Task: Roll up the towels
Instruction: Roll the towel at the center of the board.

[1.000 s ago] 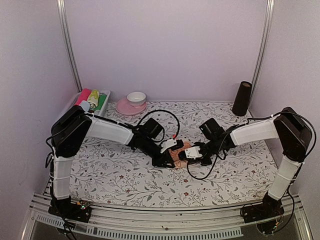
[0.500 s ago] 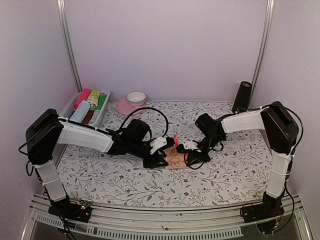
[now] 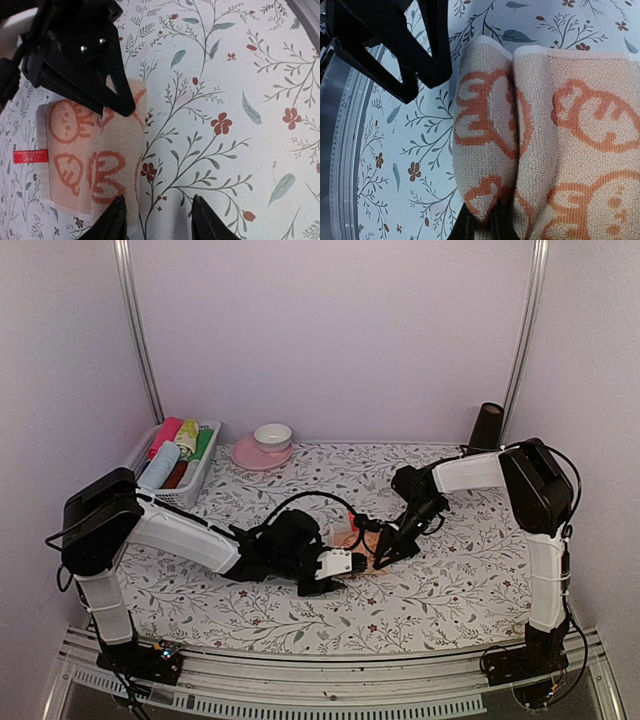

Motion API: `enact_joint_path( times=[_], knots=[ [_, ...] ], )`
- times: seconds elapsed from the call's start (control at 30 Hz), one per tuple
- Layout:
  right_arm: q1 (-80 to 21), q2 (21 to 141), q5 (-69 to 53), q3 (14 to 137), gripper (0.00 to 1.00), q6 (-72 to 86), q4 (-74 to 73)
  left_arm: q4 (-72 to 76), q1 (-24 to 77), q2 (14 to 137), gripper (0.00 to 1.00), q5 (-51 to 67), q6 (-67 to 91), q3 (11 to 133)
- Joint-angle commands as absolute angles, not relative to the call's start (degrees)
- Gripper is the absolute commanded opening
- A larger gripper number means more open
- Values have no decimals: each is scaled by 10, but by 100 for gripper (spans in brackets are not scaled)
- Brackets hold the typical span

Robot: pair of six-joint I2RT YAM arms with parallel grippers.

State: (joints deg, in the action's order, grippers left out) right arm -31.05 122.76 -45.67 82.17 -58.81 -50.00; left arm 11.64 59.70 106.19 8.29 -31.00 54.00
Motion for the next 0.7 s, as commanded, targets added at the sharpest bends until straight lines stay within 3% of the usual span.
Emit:
enact_joint_path(
  times=[0.0, 0.67],
  knots=[
    [-307, 1248, -446, 828, 4, -576, -533, 143, 601, 1081, 44, 35, -338, 558],
    [-307, 1263, -443, 838, 4, -584, -551, 135, 603, 1151, 45, -19, -369, 582]
  ],
)
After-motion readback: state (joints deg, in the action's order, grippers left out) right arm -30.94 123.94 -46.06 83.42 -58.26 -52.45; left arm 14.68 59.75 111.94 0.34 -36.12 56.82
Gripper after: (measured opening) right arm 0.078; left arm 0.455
